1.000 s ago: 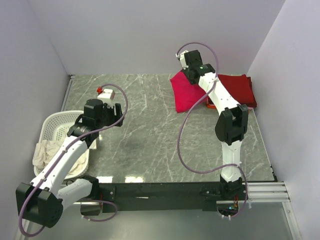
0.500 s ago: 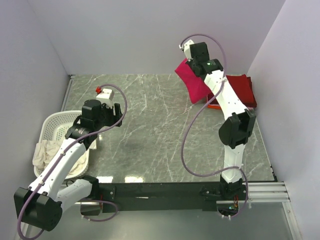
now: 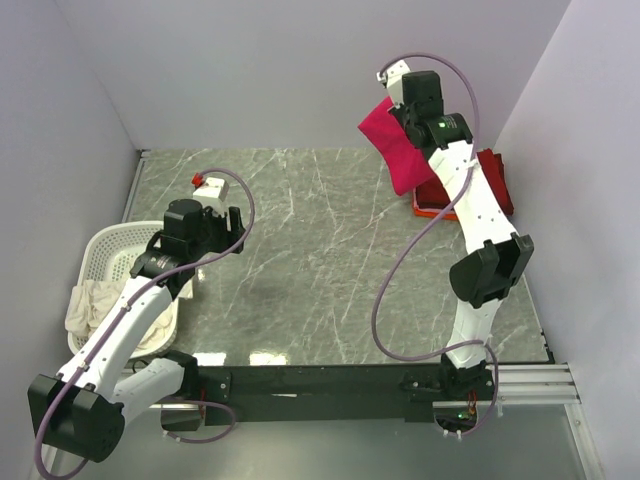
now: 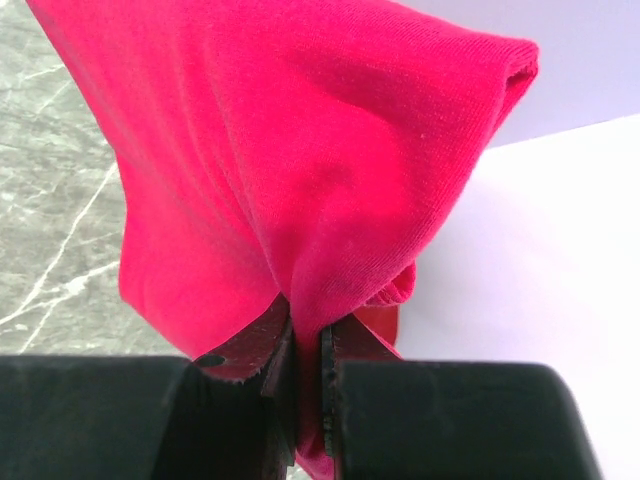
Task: Fold and stack the t-shirts
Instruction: Neatly place the folded tshirt to the corner
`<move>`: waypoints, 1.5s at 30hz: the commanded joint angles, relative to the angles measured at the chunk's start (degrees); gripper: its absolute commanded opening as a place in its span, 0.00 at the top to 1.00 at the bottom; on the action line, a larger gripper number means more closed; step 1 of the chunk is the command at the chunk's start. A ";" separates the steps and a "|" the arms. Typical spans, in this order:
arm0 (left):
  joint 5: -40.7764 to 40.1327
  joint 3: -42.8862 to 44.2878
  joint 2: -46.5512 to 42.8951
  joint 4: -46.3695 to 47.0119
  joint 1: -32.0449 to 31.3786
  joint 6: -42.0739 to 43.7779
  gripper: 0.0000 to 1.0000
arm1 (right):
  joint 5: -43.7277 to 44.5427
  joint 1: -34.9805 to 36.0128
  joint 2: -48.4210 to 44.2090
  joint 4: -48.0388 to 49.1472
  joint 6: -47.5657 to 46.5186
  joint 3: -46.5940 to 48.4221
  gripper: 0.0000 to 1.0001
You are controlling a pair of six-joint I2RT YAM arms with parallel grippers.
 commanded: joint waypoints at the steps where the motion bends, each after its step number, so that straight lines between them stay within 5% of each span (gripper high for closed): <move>1: 0.79 1.23 -0.57 1.49 -0.01 0.95 0.30 | 1.87 -1.21 -5.98 2.83 -1.56 0.37 1.00; 16: 1.05 0.97 -0.22 1.58 -0.01 0.95 0.30 | -0.50 -6.14 -7.13 3.89 -2.09 -3.16 1.00; 45: 0.70 0.79 1.19 1.49 -0.01 1.21 0.30 | 1.33 -19.58 10.54 13.99 -5.16 -1.48 1.00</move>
